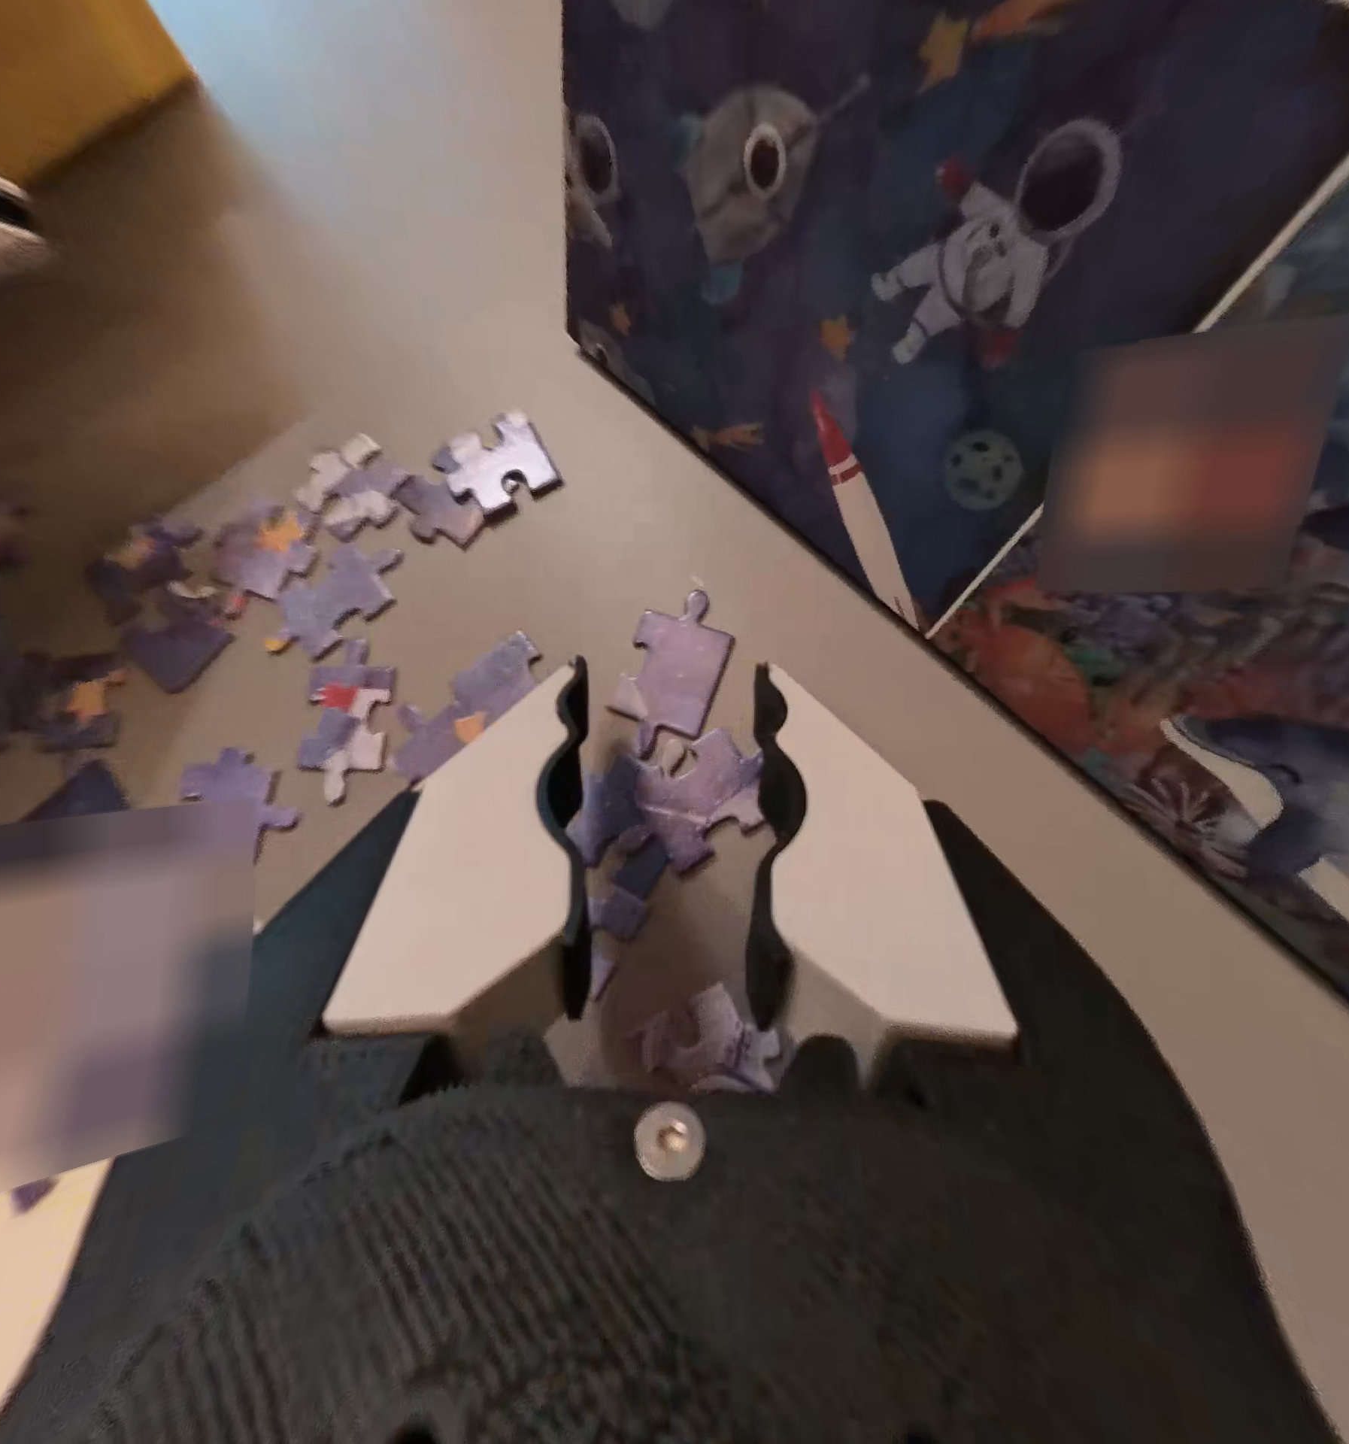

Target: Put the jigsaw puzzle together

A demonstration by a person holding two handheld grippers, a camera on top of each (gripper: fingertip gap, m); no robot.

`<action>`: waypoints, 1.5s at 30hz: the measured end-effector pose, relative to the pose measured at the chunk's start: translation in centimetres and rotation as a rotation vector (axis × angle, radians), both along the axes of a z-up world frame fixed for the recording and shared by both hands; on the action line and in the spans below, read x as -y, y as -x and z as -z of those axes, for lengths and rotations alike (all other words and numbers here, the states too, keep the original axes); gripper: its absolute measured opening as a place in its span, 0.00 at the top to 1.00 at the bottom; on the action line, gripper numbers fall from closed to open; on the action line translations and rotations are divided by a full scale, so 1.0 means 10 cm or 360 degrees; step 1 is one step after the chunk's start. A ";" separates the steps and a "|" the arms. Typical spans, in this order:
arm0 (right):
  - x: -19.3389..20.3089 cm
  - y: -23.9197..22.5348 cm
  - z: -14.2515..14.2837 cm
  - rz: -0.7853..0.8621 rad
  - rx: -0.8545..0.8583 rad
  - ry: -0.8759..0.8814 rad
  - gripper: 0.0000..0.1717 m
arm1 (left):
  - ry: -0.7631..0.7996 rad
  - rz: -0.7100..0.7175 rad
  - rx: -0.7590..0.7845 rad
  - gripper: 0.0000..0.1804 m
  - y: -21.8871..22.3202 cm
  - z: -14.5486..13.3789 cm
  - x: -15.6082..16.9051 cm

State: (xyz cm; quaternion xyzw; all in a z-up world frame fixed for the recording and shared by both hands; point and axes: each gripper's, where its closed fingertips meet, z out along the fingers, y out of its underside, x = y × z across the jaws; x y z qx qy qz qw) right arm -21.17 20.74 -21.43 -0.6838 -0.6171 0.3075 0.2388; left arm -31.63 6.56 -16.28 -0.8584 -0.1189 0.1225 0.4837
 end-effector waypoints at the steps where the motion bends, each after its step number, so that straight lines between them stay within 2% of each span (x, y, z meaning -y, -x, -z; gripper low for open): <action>1: -0.01 0.02 0.05 0.0005 0.0029 -0.0032 0.75 | -0.0002 0.0002 0.0000 1.00 0.00 -0.01 0.00; 5: -0.01 0.04 0.11 -0.0003 0.0083 -0.0139 0.81 | -0.0018 0.0005 -0.0001 1.00 0.00 -0.03 0.00; 8: 0.00 0.03 0.11 -0.0029 0.0093 -0.0105 0.86 | -0.0031 0.0007 0.0006 1.00 0.00 -0.05 0.00; 10: 0.00 0.01 0.09 -0.0057 0.0079 -0.0087 0.99 | -0.0038 0.0010 0.0011 1.00 -0.01 -0.05 0.00; 11: 0.00 0.01 0.06 -0.0068 0.0057 -0.0062 1.00 | -0.0040 0.0011 0.0014 1.00 -0.01 -0.06 0.00; 14: -0.02 -0.01 -0.01 -0.0057 0.0001 -0.0016 0.99 | -0.0045 0.0015 0.0029 1.00 -0.01 -0.05 0.00; 16: -0.03 0.00 -0.04 -0.0044 -0.0014 -0.0017 0.94 | -0.0048 0.0017 0.0037 1.00 -0.02 -0.05 -0.01; 22: 0.04 0.05 0.12 -0.0096 0.0104 -0.0116 0.83 | -0.0037 0.0015 0.0041 1.00 -0.02 -0.02 -0.01; 27: 0.03 0.07 0.12 -0.0107 0.0137 -0.0186 0.89 | -0.0044 0.0018 0.0042 1.00 -0.02 -0.03 -0.01; 34: 0.09 0.06 0.07 -0.0218 0.0114 -0.0180 0.89 | -0.0067 0.0027 0.0047 1.00 -0.03 -0.07 -0.01; 35: 0.12 0.07 0.02 -0.0248 0.0064 -0.0179 1.00 | -0.0074 0.0033 0.0056 1.00 -0.04 -0.07 -0.02; 37: 0.18 0.07 -0.11 -0.0293 -0.0024 -0.0207 1.00 | -0.0120 0.0072 0.0124 0.99 -0.10 -0.09 -0.04; 40: 0.15 0.01 -0.19 -0.0306 0.0003 -0.0362 1.00 | -0.0224 0.0146 0.0277 0.98 -0.19 -0.15 -0.08; 43: -0.01 0.00 -0.21 -0.0238 0.0028 -0.0490 0.95 | -0.0270 0.0162 0.0347 0.98 -0.20 -0.18 -0.08; 45: -0.10 0.01 -0.13 -0.0167 0.0059 -0.0403 0.85 | -0.0273 0.0158 0.0350 0.98 -0.20 -0.18 -0.08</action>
